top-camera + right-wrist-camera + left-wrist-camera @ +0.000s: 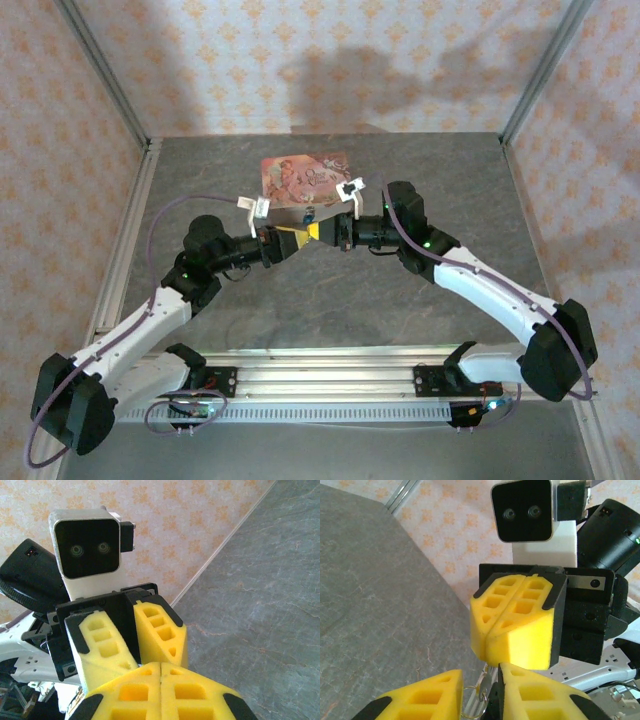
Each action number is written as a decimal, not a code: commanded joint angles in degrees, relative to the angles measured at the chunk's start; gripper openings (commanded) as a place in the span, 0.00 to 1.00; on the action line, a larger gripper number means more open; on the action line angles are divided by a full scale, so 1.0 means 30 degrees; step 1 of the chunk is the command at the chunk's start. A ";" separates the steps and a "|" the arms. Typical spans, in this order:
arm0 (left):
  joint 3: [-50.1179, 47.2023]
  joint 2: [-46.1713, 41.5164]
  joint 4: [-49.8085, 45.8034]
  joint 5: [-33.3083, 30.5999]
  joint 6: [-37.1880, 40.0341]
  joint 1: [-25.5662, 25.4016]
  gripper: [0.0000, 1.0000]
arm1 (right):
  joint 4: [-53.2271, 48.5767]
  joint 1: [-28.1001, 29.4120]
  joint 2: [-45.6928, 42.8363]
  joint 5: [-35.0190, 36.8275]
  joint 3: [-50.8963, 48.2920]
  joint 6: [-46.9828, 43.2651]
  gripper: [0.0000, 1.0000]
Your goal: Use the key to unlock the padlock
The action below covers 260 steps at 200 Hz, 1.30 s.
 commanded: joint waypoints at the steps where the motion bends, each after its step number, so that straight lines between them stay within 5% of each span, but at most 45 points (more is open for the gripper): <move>1: 0.0073 0.0015 0.1327 0.0377 -0.0410 0.0114 0.21 | 0.1351 -0.0003 -0.0572 0.0199 -0.0389 0.0320 0.00; 27: 0.0007 -0.0073 0.1258 0.0379 -0.0411 0.0128 0.18 | 0.1765 -0.0032 -0.0634 0.0434 -0.0657 0.0521 0.00; 73: -0.0161 0.0030 0.1373 0.0713 -0.0513 0.0132 0.29 | 0.2442 -0.0032 -0.0462 0.0401 -0.0711 0.0942 0.00; 179: -0.0520 0.0026 0.1264 0.0965 -0.0323 0.0128 0.24 | 0.2537 -0.0032 -0.0492 0.0646 -0.0690 0.1013 0.00; 260: -0.0461 -0.0186 0.1027 0.0994 0.0028 0.0129 0.00 | 0.2727 -0.0025 -0.0334 0.0591 -0.0775 0.1138 0.00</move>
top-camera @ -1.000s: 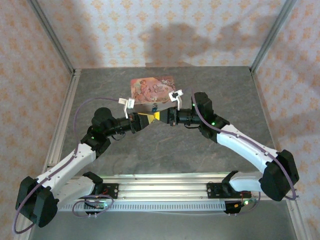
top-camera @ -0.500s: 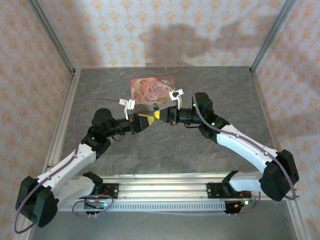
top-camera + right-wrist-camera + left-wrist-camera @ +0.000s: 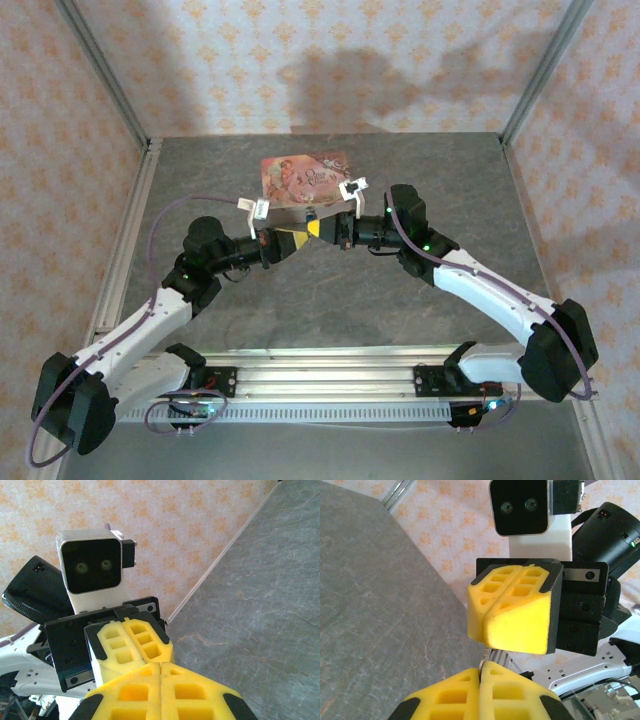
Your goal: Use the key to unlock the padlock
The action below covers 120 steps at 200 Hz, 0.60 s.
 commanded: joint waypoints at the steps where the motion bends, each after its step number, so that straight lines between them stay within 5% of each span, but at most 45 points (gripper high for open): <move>1: -0.0061 -0.0225 0.0442 0.0491 0.0320 0.0004 0.00 | 0.1059 -0.0014 -0.0260 0.0034 -0.0092 0.0158 0.00; 58: 0.0144 -0.0910 -0.0759 0.0053 0.1148 0.0006 0.00 | 0.0807 0.0012 -0.0103 0.0258 -0.0241 0.0071 0.00; 91: -0.0167 -0.1671 -0.2259 -0.0998 0.1869 0.0253 0.00 | -0.1187 0.0012 -0.0380 0.2289 0.0073 -0.0542 0.34; 120: -0.0695 -0.1975 -0.2719 -0.1204 0.1785 0.0754 0.00 | -0.2456 -0.0032 -0.0404 0.3230 0.0400 -0.0916 0.51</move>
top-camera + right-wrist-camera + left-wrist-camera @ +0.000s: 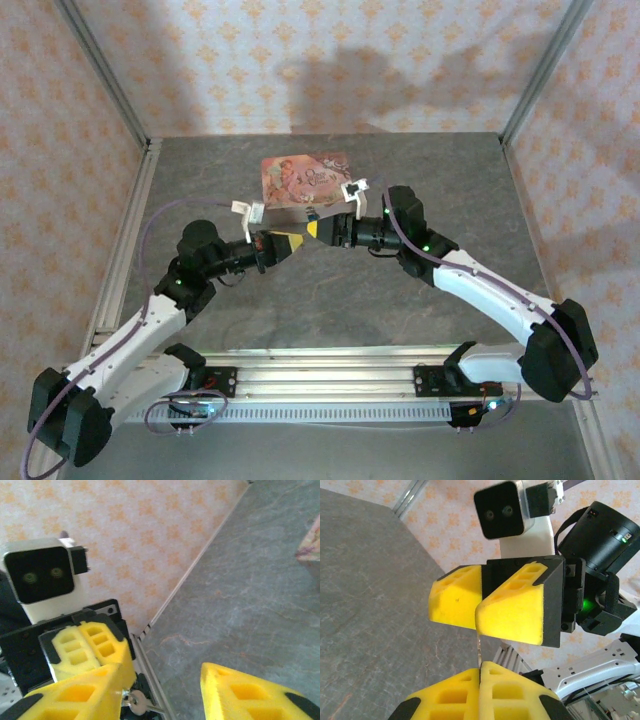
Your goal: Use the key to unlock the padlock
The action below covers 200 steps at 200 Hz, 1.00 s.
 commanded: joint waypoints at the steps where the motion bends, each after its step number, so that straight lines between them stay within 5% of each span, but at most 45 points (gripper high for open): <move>1: -0.0540 -0.0420 -0.0827 -0.0521 0.0539 0.0454 0.00 | -0.1265 -0.0076 -0.0400 0.1442 0.0512 -0.0544 0.51; 57: -0.0844 -0.1069 -0.3054 -0.1051 0.1618 0.0983 0.00 | -0.5043 -0.0373 0.0372 0.5451 0.1876 -0.0795 0.55; 101: -0.1113 -0.1073 -0.2331 -0.0793 0.1203 0.1119 0.00 | -0.1255 -0.0163 0.1612 0.0848 0.1618 0.1049 0.59; 132: -0.1003 -0.0756 -0.0990 -0.0076 0.0385 0.1134 0.00 | -0.0022 0.0883 0.2024 -0.0300 0.1628 0.1016 0.59; 175: -0.1065 -0.0630 0.0573 0.0378 -0.0638 0.1159 0.00 | 0.0667 0.1250 0.2240 -0.0728 0.1503 0.1338 0.49; 200: -0.1058 -0.0630 0.1063 0.0454 -0.1004 0.1192 0.00 | 0.1418 0.1265 0.2170 -0.1098 0.1351 0.1781 0.33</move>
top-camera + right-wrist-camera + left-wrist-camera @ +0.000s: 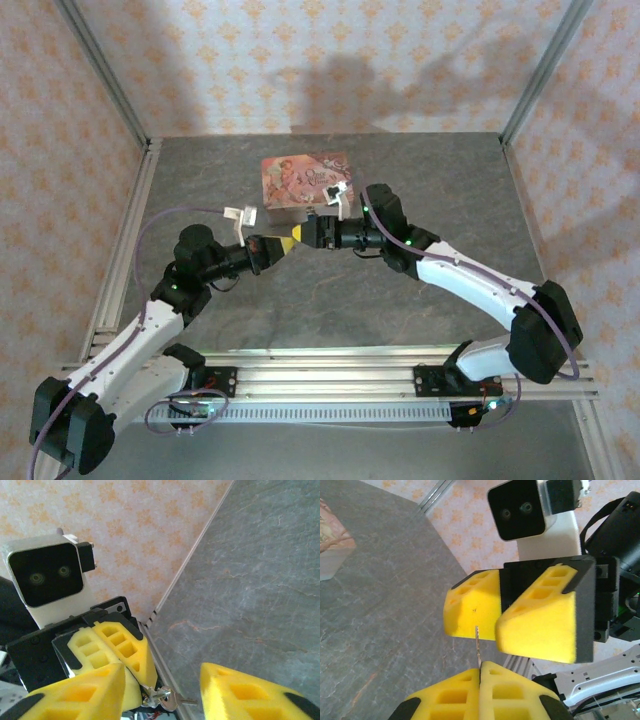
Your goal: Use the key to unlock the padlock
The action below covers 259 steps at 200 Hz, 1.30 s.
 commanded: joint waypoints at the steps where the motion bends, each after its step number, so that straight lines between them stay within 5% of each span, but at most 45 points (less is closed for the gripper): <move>1: -0.0089 -0.0025 0.1718 0.0653 -0.0659 0.0223 0.00 | 0.1739 0.0033 0.0012 -0.0805 -0.0107 0.0428 0.32; 53: -0.0162 0.0416 0.2894 0.1031 -0.1638 0.0281 0.00 | 0.2568 0.0117 -0.0075 -0.1258 -0.0251 0.0906 0.00; 88: -0.0235 0.0722 0.3902 0.1187 -0.2421 0.0282 0.00 | 0.3900 0.0120 -0.0303 -0.1106 -0.0830 0.1442 0.00; 123: -0.0235 0.0533 0.3981 0.1247 -0.2435 0.0282 0.14 | 0.4193 0.0121 -0.0421 -0.1009 -0.1044 0.1535 0.00; 164: -0.0235 0.0385 0.3932 0.1275 -0.2407 0.0282 0.18 | 0.4484 0.0124 -0.0345 -0.1046 -0.1082 0.1674 0.00; 201: -0.0147 0.0385 0.3867 0.1305 -0.2323 0.0282 0.17 | 0.4633 0.0165 -0.0201 -0.1046 -0.1075 0.1703 0.00; 239: -0.0016 0.0342 0.3419 0.1351 -0.2001 0.0267 0.00 | 0.4721 0.0179 -0.0114 -0.0933 -0.1074 0.1698 0.00; 259: -0.0030 0.0238 0.3035 0.1307 -0.1725 0.0282 0.00 | 0.4719 0.0179 -0.0165 -0.0684 -0.1131 0.1652 0.00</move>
